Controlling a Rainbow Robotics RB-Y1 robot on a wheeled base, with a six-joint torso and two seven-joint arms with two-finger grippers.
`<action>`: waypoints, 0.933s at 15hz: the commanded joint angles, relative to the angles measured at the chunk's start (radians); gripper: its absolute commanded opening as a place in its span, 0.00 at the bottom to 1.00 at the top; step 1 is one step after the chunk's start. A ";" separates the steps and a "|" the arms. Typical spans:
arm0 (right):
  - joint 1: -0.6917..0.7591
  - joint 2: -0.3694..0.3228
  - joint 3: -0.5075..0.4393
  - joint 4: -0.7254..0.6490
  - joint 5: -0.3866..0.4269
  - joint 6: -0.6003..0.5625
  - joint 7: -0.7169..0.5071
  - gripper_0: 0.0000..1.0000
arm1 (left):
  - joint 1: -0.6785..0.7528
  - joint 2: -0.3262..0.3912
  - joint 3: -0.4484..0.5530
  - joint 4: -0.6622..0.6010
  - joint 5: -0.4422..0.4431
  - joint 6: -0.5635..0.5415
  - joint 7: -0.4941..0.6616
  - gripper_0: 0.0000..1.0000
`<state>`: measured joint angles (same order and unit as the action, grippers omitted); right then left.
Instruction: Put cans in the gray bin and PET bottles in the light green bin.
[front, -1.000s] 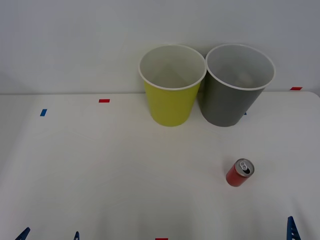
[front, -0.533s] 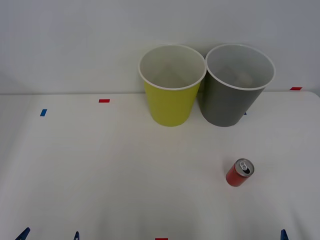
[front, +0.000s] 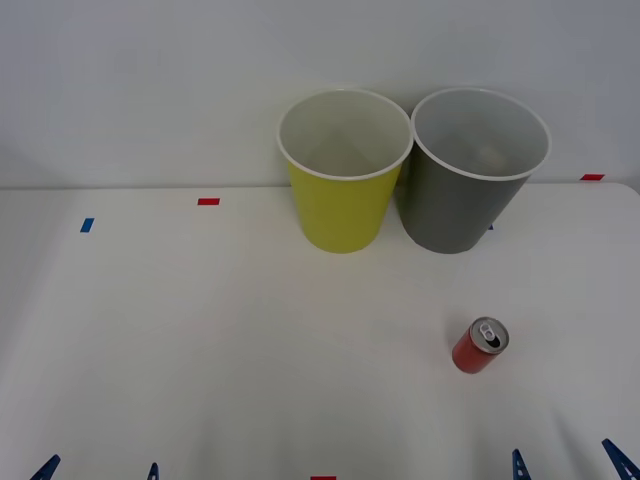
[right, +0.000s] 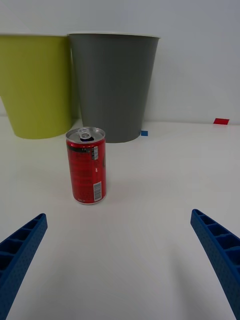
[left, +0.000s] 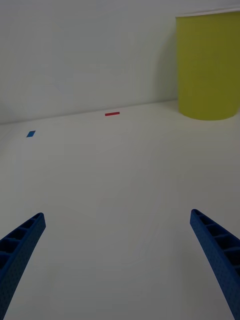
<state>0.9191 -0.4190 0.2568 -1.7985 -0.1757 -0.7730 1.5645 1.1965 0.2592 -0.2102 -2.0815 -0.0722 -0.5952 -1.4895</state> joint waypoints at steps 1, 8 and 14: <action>-0.072 0.003 0.021 0.002 0.007 0.058 0.011 1.00 | 0.000 0.000 0.000 0.000 0.000 0.000 0.000 1.00; -0.253 0.032 0.041 0.071 0.015 0.130 0.034 1.00 | 0.000 0.000 0.000 0.000 0.000 0.000 0.000 1.00; -0.333 0.080 0.028 0.071 0.018 0.244 0.054 1.00 | 0.000 0.000 0.000 0.000 0.000 0.000 0.000 1.00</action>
<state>0.5915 -0.3472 0.2908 -1.7265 -0.1581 -0.5384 1.6151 1.1965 0.2592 -0.2102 -2.0816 -0.0720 -0.5952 -1.4895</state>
